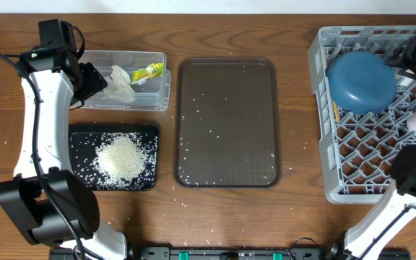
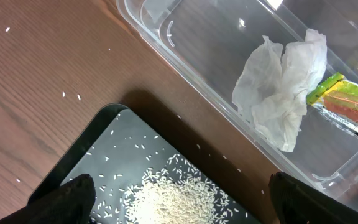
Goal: Sort waste into correct bins and load items into the dishwasher rack
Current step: 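Lower the blue plate upright into the rack's upper area, then release the blue plate and retract the right gripper to the rack's front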
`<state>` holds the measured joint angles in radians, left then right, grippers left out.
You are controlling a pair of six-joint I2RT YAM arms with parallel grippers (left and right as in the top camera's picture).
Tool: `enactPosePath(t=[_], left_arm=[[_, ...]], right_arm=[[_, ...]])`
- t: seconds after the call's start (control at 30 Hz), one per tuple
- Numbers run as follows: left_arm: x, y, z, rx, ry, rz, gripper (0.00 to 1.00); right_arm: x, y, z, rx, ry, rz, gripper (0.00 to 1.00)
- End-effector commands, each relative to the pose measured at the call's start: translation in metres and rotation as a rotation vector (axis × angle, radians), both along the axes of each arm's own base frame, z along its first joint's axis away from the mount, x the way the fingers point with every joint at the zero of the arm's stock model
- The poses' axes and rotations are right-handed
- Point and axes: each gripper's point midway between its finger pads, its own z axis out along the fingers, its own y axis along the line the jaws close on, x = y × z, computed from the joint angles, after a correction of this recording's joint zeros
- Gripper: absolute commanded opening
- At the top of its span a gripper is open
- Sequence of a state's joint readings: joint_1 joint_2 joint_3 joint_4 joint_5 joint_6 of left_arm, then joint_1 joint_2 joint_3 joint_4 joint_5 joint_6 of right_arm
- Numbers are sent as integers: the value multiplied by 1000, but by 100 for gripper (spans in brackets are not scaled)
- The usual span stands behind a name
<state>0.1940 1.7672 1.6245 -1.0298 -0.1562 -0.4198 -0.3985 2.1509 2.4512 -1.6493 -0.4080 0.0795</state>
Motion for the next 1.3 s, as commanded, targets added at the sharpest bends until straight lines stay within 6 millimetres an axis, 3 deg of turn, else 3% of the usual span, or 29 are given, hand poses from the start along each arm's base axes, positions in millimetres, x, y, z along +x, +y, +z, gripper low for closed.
enactPosePath(t=[0.0, 0.13, 0.4, 0.43, 0.47, 0.57, 0.7, 0.83, 1.1, 1.27], left_arm=[[-4, 1, 7, 1, -14, 11, 92], [-4, 1, 7, 1, -14, 11, 92], [-4, 1, 7, 1, -14, 11, 92], [-4, 1, 7, 1, -14, 11, 92], [-4, 1, 7, 1, -14, 11, 92], [-4, 1, 7, 1, -14, 11, 92], [-4, 1, 7, 1, -14, 11, 92], [-4, 1, 7, 1, -14, 11, 92], [-4, 1, 7, 1, -14, 11, 92], [-4, 1, 7, 1, -14, 11, 92]], right_arm=[[2, 21, 5, -33, 0, 44, 36], [2, 49, 7, -58, 7, 109, 34], [-14, 134, 21, -205, 7, 341, 33], [-16, 144, 22, -244, 7, 365, 47], [-19, 151, 22, -276, 12, 378, 96], [-30, 176, 20, -340, 27, 437, 99], [-62, 203, 18, -345, 53, 527, 99], [-102, 197, 32, -355, 44, 540, 99], [-185, 132, 76, -531, -116, 304, 99], [-220, 124, 82, -494, -296, 224, 99]])
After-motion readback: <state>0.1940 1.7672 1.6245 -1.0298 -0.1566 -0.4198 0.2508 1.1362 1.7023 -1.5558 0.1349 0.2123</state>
